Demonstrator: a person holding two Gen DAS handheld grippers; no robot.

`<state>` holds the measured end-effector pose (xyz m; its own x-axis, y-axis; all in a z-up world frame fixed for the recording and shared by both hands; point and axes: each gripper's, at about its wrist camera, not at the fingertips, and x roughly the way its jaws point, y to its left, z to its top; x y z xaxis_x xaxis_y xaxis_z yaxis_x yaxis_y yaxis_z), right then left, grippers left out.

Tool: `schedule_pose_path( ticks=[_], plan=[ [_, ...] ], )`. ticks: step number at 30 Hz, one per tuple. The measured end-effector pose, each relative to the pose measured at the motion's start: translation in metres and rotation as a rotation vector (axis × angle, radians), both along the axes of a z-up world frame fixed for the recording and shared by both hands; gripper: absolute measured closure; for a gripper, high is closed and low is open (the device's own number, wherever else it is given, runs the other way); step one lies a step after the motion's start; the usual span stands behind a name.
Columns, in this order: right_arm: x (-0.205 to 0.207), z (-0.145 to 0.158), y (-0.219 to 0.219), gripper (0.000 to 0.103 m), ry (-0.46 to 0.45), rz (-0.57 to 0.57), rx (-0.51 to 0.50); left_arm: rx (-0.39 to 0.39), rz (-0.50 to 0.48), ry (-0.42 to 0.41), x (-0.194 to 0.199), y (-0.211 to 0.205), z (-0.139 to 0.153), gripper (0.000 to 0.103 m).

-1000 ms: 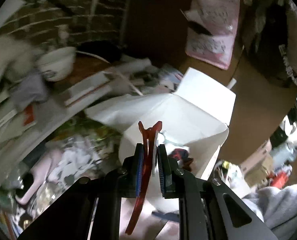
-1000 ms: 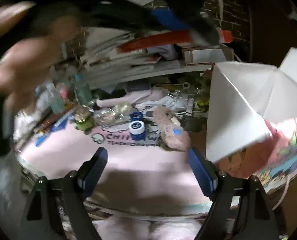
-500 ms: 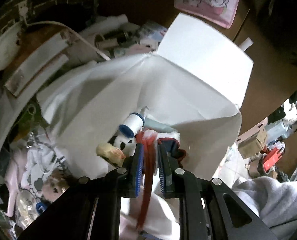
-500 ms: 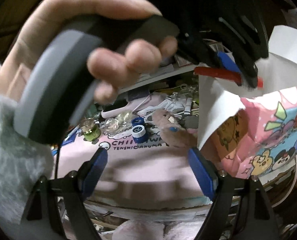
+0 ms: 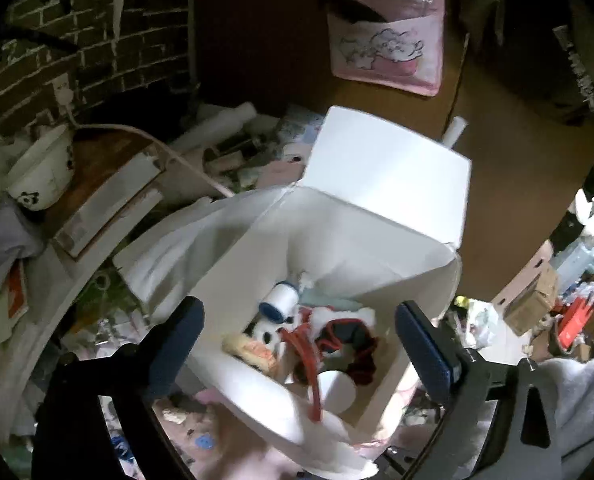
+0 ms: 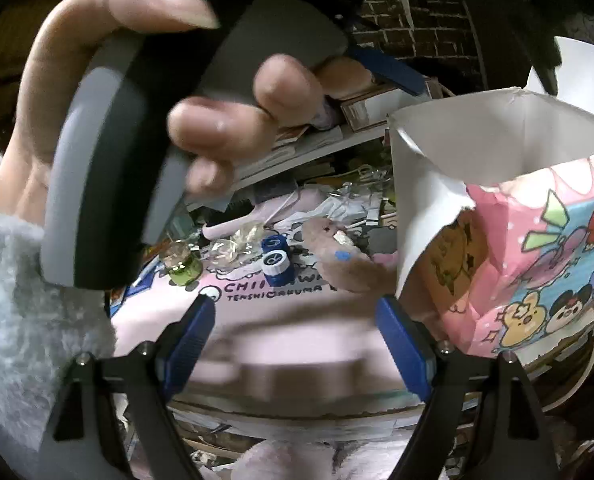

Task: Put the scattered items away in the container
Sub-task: 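Withdraw the left gripper from the box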

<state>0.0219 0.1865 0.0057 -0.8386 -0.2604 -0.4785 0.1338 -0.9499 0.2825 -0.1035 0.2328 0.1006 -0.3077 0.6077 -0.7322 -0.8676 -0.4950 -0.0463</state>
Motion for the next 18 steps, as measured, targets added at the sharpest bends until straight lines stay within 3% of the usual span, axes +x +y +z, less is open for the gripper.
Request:
schedule_pose_path(
  ticks=[5,11,18],
  plan=[
    [0.002,0.001,-0.002,0.022,0.002,0.005,0.007,0.012,0.015,0.002,-0.004,-0.002,0.000,0.008],
    [0.001,0.000,0.003,0.022,-0.004,0.009,-0.012,0.069,0.068,0.070,0.000,-0.033,0.016,0.008],
    [-0.002,-0.003,-0.003,0.022,-0.002,0.009,0.017,0.145,0.312,0.112,0.006,-0.123,0.009,0.008]
  ],
)
